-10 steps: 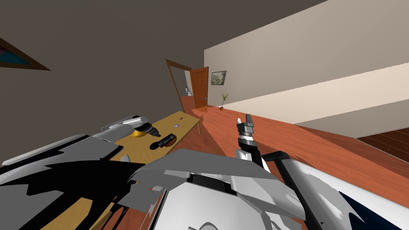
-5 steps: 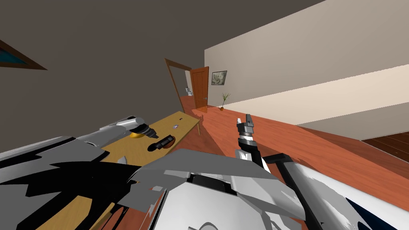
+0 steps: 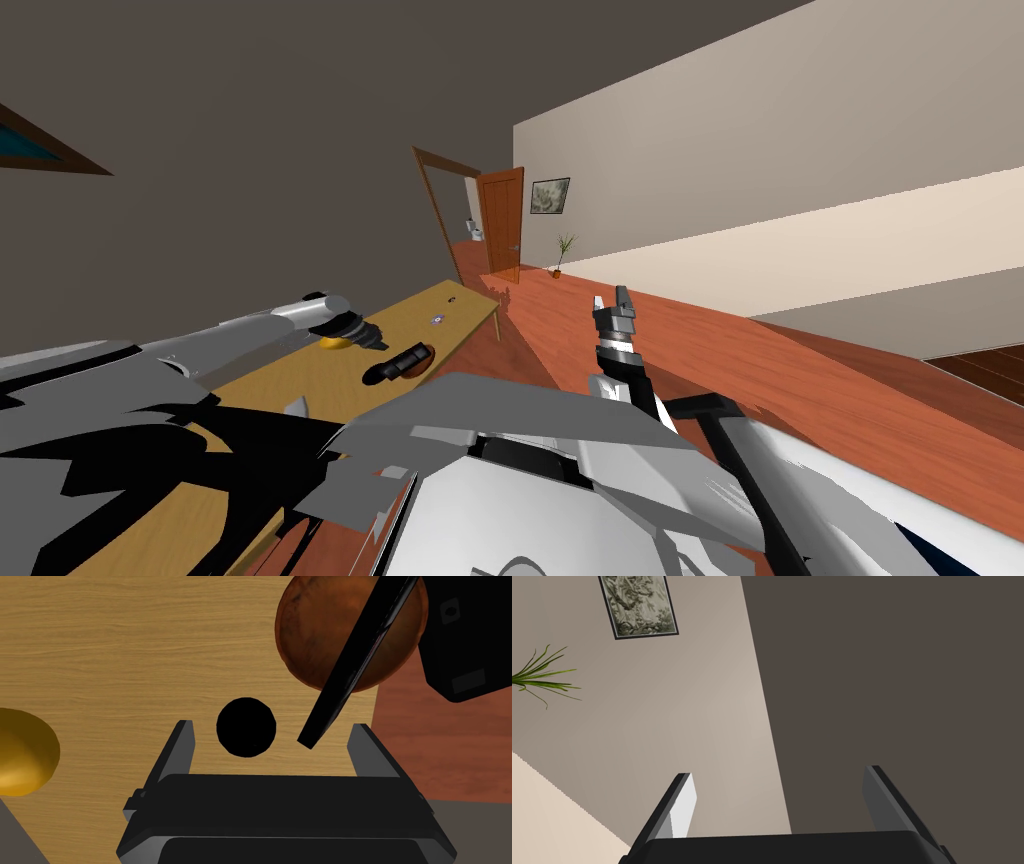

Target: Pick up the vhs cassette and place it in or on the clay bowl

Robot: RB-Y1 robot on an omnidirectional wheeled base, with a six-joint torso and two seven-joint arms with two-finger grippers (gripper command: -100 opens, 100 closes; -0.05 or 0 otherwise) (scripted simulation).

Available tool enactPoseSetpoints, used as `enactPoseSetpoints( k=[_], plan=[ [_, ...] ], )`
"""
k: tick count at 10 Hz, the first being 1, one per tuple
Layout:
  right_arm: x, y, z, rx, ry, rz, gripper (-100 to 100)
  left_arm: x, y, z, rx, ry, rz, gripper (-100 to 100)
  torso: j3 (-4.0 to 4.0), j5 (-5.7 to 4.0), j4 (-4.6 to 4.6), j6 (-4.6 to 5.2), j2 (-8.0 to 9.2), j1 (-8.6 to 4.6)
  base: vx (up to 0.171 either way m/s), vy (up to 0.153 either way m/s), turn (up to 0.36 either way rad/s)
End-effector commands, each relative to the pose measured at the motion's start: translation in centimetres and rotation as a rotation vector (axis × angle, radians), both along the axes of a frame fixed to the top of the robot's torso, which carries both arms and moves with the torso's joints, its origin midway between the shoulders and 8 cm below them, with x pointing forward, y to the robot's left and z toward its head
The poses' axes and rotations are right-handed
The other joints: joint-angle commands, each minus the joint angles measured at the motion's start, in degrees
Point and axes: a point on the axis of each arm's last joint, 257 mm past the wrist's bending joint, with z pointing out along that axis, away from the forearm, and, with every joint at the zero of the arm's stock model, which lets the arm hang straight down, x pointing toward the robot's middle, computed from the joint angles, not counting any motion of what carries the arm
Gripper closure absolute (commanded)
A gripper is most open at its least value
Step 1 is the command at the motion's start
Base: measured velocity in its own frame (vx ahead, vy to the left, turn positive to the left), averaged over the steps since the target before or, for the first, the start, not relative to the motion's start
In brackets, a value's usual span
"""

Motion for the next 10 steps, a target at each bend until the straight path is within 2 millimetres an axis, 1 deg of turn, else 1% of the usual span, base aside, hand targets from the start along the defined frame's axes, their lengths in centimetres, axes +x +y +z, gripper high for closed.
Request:
enactPoseSetpoints(
  k=[1,2,3,4,5,6,8,9,10],
  plan=[
    [0.0,0.0,0.0,0.0,0.0,0.0,0,-0.9,0.0,0.1,-0.008,0.003,0.005,-100,0.0,0.0,0.0,0.0,0.0,0.0,0.061,-0.016,0.002],
    [0.0,0.0,0.0,0.0,0.0,0.0,0,-1.5,-0.4,-0.4,-0.032,0.004,0.022,-100,0.03,0.01,0.01,0.0,0.07,0.04,0.021,-0.002,-0.007],
    [0.0,0.0,0.0,0.0,0.0,0.0,0,-1.1,-0.9,-0.3,-0.052,-0.011,0.03,-100,0.1,0.04,0.03,0.0,0.19,0.1,0.0,0.0,0.0],
    [0.0,0.0,0.0,0.0,0.0,0.0,0,-1.9,-0.3,0.1,-0.012,0.009,-0.02,-100,0.16,0.04,0.06,0.0,0.29,0.12,0.083,-0.017,0.046],
    [0.0,0.0,0.0,0.0,0.0,0.0,0,-2.4,-0.2,0.6,-0.008,0.016,-0.021,-100,0.06,0.02,0.03,-0.02,0.09,0.06,0.101,-0.043,0.033],
    [0.0,0.0,0.0,0.0,0.0,0.0,0,-3.7,-0.4,0.0,-0.028,0.032,0.003,-100,0.0,0.0,0.0,0.01,0.0,-0.04,0.051,-0.025,-0.003],
    [0.0,0.0,0.0,0.0,0.0,0.0,0,-3.0,-1.3,0.1,-0.067,0.002,0.024,-100,0.12,0.03,0.04,0.01,0.22,0.1,0.004,0.004,-0.003],
    [0.0,0.0,0.0,0.0,0.0,0.0,0,-4.2,-1.1,0.1,-0.034,0.034,-0.027,-100,0.17,0.04,0.06,0.01,0.3,0.14,0.078,-0.019,0.048],
    [0.0,0.0,0.0,0.0,0.0,0.0,0,-4.8,-0.8,0.6,-0.032,0.043,-0.016,-100,0.07,0.02,0.03,-0.02,0.11,0.06,0.108,-0.027,0.035]
  ],
)
